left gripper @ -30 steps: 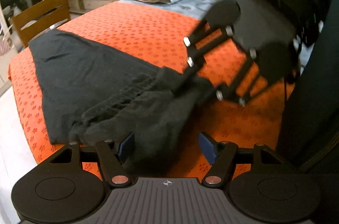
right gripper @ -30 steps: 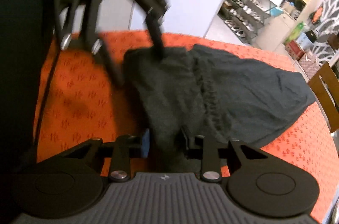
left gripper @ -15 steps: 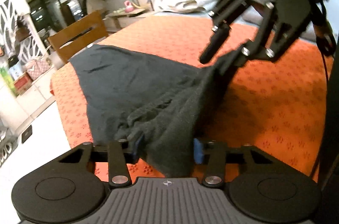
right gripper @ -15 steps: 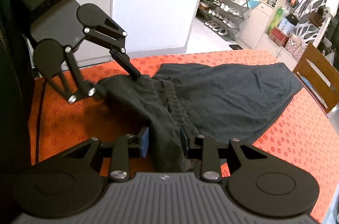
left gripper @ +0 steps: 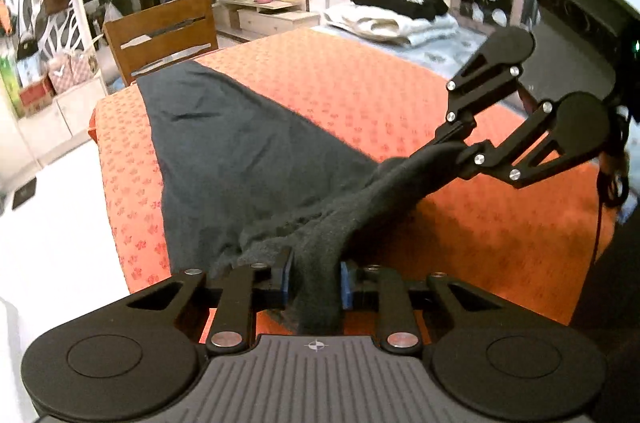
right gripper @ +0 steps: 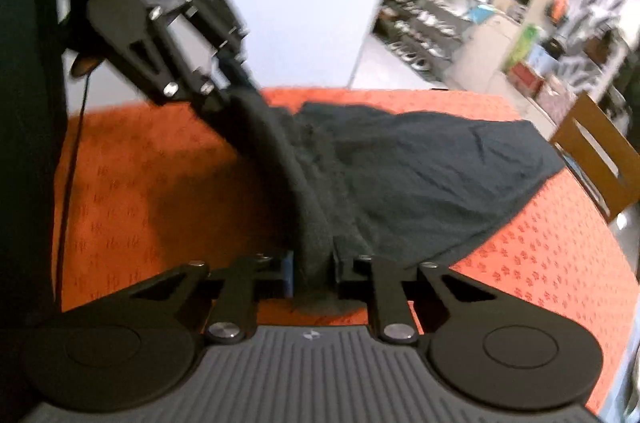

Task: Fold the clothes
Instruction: 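Lift and fold the held end over the pants with both tools, then release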

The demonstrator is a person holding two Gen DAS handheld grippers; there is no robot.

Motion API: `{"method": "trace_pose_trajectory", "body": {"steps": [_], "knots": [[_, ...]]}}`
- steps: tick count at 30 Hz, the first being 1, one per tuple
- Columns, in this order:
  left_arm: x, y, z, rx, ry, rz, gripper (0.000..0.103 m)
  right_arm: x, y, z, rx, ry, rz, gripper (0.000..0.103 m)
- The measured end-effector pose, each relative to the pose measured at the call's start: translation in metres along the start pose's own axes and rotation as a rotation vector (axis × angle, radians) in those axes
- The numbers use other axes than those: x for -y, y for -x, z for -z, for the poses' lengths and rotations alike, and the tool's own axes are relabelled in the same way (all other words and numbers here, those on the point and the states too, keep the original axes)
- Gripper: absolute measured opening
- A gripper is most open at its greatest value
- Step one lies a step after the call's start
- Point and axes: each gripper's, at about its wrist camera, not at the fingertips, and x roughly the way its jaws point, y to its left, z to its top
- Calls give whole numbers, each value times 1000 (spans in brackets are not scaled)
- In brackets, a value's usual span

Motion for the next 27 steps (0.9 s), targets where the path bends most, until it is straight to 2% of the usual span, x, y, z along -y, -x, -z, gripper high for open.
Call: {"method": "trace_pose_trajectory", "body": {"steps": [8,16,22,27], "knots": [[-27,-13,-33,57,68,-31,27,51,-3,-19,29,-199,61,18],[-59,-55,-54,70,124,-99,32,105,-47,-25,-20,-321,111,18],[-91,-63,-54,89,271,-137,36,130,-87,-23,-37,-345,153,21],[-107,-59,-37,63,402,-133,37,143,-105,-16,-41,-377,237,41]]}}
